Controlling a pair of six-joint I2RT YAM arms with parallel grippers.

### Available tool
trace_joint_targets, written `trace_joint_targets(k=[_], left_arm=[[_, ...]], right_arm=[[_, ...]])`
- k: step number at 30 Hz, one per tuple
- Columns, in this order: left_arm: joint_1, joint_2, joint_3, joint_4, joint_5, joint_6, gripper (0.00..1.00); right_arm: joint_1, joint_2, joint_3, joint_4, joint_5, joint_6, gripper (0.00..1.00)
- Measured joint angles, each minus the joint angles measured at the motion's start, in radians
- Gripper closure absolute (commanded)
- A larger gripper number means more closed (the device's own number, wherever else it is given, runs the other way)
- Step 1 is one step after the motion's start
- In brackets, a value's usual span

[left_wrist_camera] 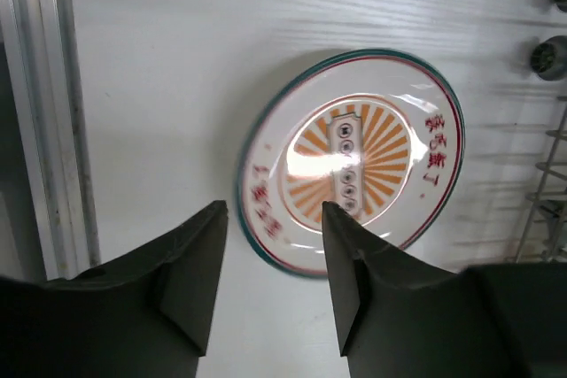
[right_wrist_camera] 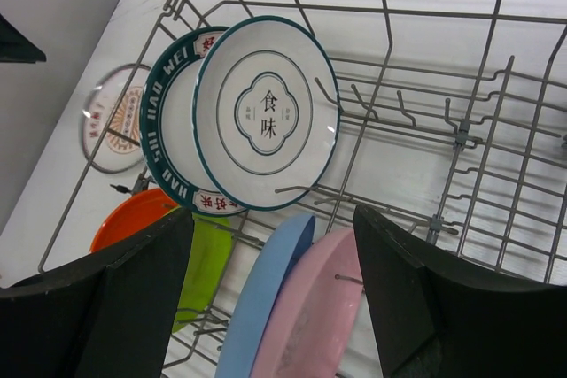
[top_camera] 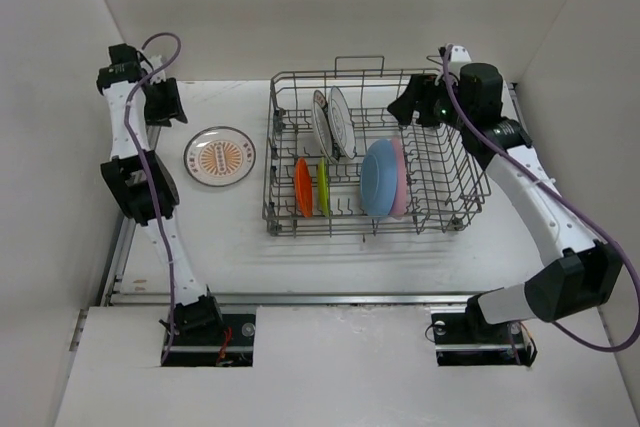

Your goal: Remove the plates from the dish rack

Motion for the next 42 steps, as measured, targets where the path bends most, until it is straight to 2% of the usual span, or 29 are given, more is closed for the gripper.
trace_joint_targets(k=[2,3,6,7,8,11,14,16,19,20,24,31,35,36,39,40,42], left_arm=[[-0.024,0.0,0.055,-0.031,-0.012,0.001,0.58],[-0.039,-0.004,0.081,-0.042,-0.004,-0.001,0.48],[-0.106,-0.058,0.102,-0.031,0.046,-0.027,0.29],[-0.142,-0.086,0.101,-0.021,0.058,-0.04,0.19],[-0.18,-0.114,0.1,-0.006,0.066,-0.049,0.14],[-0.343,-0.209,0.088,0.084,0.081,-0.087,0.04],[-0.511,-0.238,0.142,0.129,0.09,-0.126,0.04],[-0.597,-0.229,0.168,0.158,0.09,-0.147,0.09],[-0.663,-0.195,0.174,0.159,0.031,-0.154,0.17],[-0.676,-0.177,0.174,0.154,0.002,-0.149,0.26],[-0.721,-0.108,0.164,0.132,-0.13,-0.122,0.42],[-0.769,-0.053,0.141,0.099,-0.247,-0.106,0.49],[-0.787,-0.032,0.141,0.087,-0.279,-0.102,0.64],[-0.79,-0.025,0.141,0.082,-0.284,-0.1,0.73],[-0.792,-0.013,0.141,0.079,-0.334,-0.117,0.88],[-0.789,-0.013,0.141,0.075,-0.347,-0.14,0.97],[-0.788,-0.013,0.141,0.073,-0.381,-0.192,1.0]], right_arm=[[0.0,-0.023,-0.002,-0.006,0.008,-0.005,0.21],[0.0,-0.039,-0.003,-0.011,0.013,-0.006,0.21],[0.0,-0.091,-0.008,-0.011,0.024,-0.006,0.21],[0.0,-0.109,-0.013,-0.011,0.03,-0.007,0.21],[0.0,-0.126,-0.018,-0.01,0.037,-0.009,0.21],[0.0,-0.166,-0.04,-0.012,0.055,-0.009,0.21],[0.0,-0.179,-0.059,-0.016,0.069,-0.008,0.21],[0.0,-0.189,-0.08,-0.022,0.082,-0.006,0.21],[0.0,-0.217,-0.116,-0.04,0.107,-0.005,0.2],[0.0,-0.231,-0.129,-0.045,0.117,-0.005,0.2],[0.0,-0.294,-0.17,-0.063,0.153,-0.005,0.2],[0.0,-0.354,-0.201,-0.074,0.2,-0.009,0.18],[0.0,-0.355,-0.206,-0.085,0.216,-0.013,0.18],[0.0,-0.356,-0.208,-0.086,0.22,-0.013,0.18],[0.0,-0.361,-0.22,-0.09,0.228,-0.014,0.18],[0.0,-0.361,-0.224,-0.091,0.23,-0.015,0.18],[0.0,-0.361,-0.231,-0.095,0.232,-0.016,0.18]])
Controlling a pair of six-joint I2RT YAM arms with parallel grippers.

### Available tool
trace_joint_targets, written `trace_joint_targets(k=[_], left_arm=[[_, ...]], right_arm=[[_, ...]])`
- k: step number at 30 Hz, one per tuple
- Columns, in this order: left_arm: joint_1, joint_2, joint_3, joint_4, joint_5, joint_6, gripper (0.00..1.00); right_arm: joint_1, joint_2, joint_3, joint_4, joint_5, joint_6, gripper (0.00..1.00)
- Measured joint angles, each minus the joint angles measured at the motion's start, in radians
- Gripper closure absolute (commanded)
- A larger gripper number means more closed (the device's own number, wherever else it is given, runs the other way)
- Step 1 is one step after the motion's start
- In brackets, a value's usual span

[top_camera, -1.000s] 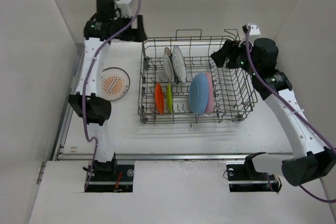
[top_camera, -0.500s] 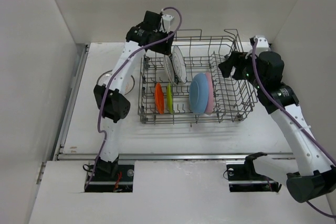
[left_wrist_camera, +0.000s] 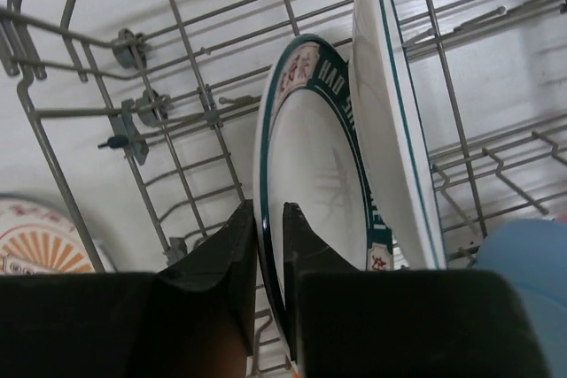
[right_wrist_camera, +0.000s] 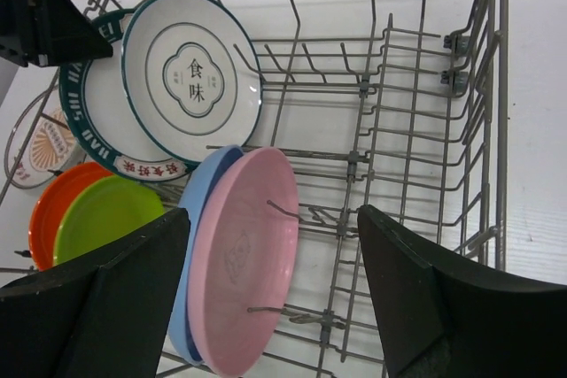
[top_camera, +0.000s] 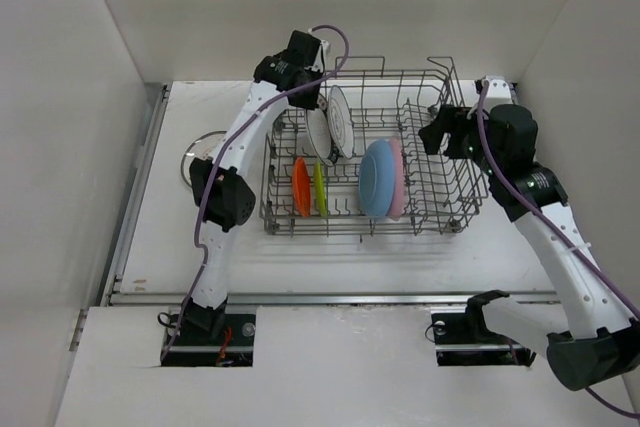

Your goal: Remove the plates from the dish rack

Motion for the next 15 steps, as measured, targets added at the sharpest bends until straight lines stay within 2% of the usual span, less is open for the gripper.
trace_joint_targets(k=[5,10,15], left_arm=[[-0.004,0.0,0.011,-0.003,-0.023,-0.05,1.0],[-0.014,-0.002,0.021,-0.005,-0.046,-0.062,1.0],[-0.016,-0.006,0.086,-0.039,-0.056,-0.063,1.0]], right_arm=[[0.0,0.0,-0.005,-0.006,0.023,-0.002,0.13],[0.0,0.012,0.0,-0.006,0.094,-0.014,0.13],[0.0,0.13,0.097,-0.032,0.16,-0.023,0.13]])
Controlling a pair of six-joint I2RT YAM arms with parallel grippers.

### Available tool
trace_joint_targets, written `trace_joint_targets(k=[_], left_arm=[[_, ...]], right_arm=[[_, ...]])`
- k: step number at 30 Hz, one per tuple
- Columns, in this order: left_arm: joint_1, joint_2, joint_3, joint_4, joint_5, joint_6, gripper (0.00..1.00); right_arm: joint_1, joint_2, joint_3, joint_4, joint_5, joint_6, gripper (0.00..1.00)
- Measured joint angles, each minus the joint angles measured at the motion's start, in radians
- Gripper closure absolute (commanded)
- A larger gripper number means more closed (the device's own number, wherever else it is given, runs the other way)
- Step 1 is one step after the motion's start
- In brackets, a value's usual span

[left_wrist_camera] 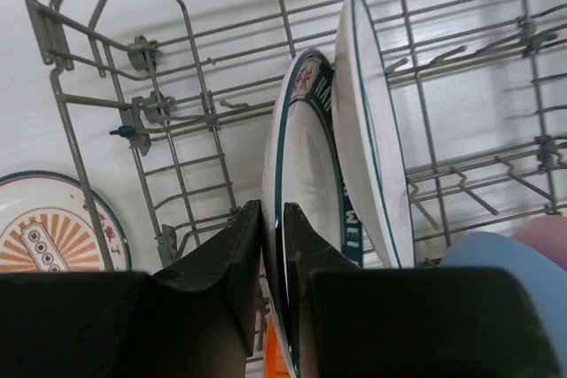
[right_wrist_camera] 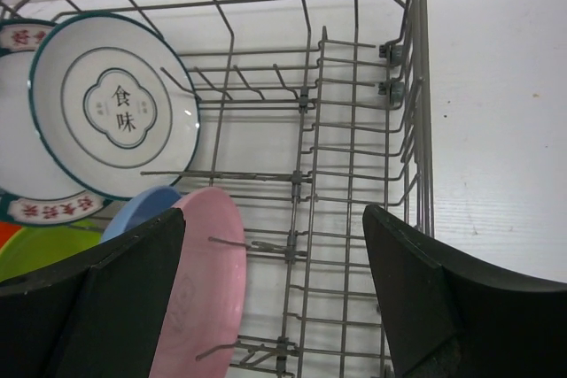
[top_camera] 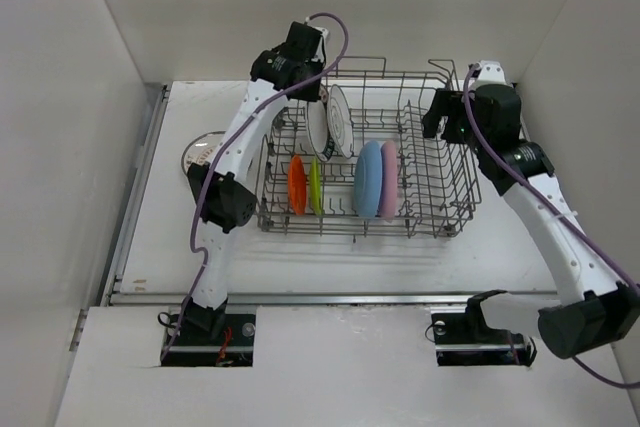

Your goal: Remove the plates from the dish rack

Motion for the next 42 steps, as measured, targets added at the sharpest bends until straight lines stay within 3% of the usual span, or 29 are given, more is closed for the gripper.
trace_joint_targets(k=[9,18,22,27,29,32,42], left_arm=[[-0.004,-0.089,0.038,0.008,-0.006,0.043,1.0],[0.09,-0.224,0.024,0.03,-0.02,0.074,1.0],[0.241,-0.298,-0.071,0.031,0.05,0.034,1.0],[0.567,-0.34,-0.276,0.056,0.249,-0.046,1.0],[0.69,-0.323,-0.353,0.062,0.328,-0.063,1.0],[0.79,-0.259,-0.392,0.06,0.409,-0.055,1.0],[0.776,0.027,-0.42,0.052,0.587,0.046,1.0]], right_arm=[[-0.008,0.098,0.134,-0.092,0.005,0.014,0.11],[-0.039,0.18,0.243,-0.146,0.039,0.035,0.09],[-0.063,0.181,0.243,-0.156,0.043,0.036,0.09],[-0.094,0.181,0.238,-0.155,0.046,0.038,0.08],[-0.104,0.182,0.231,-0.154,0.045,0.039,0.08],[-0.119,0.201,0.227,-0.152,0.042,0.039,0.08],[-0.133,0.291,0.127,-0.124,0.037,0.038,0.08]])
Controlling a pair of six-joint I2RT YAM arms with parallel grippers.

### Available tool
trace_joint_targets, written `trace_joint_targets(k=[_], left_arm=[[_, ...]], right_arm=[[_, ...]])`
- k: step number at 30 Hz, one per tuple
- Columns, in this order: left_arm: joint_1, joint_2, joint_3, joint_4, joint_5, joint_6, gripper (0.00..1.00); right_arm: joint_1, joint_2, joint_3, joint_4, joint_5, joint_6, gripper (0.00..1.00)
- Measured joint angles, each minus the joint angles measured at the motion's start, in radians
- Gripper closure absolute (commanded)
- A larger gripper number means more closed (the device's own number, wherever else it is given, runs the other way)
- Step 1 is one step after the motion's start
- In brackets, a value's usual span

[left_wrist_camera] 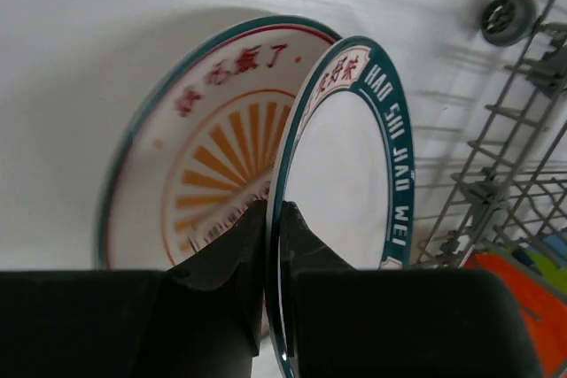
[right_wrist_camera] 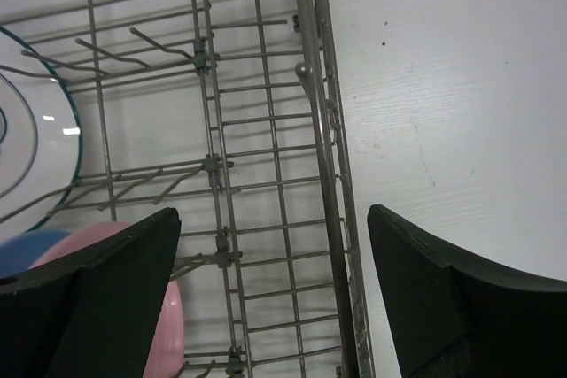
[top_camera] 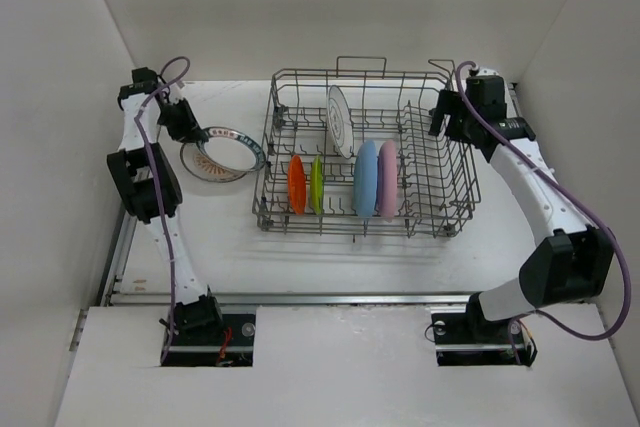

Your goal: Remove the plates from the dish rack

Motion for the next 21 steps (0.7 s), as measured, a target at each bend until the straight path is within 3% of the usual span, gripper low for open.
trace_joint_targets(k=[10,21], left_arm=[[0.021,0.002,-0.131,0.047,0.04,0.051,1.0],[0.086,-0.026,-0.157,0.065,0.117,0.137,1.0]], right_arm=[[0.0,-0.006,-0.065,0.095,0.002,-0.004,0.1],[0.0,-0.005,-0.066,0.106,-0.004,-0.014,0.1]])
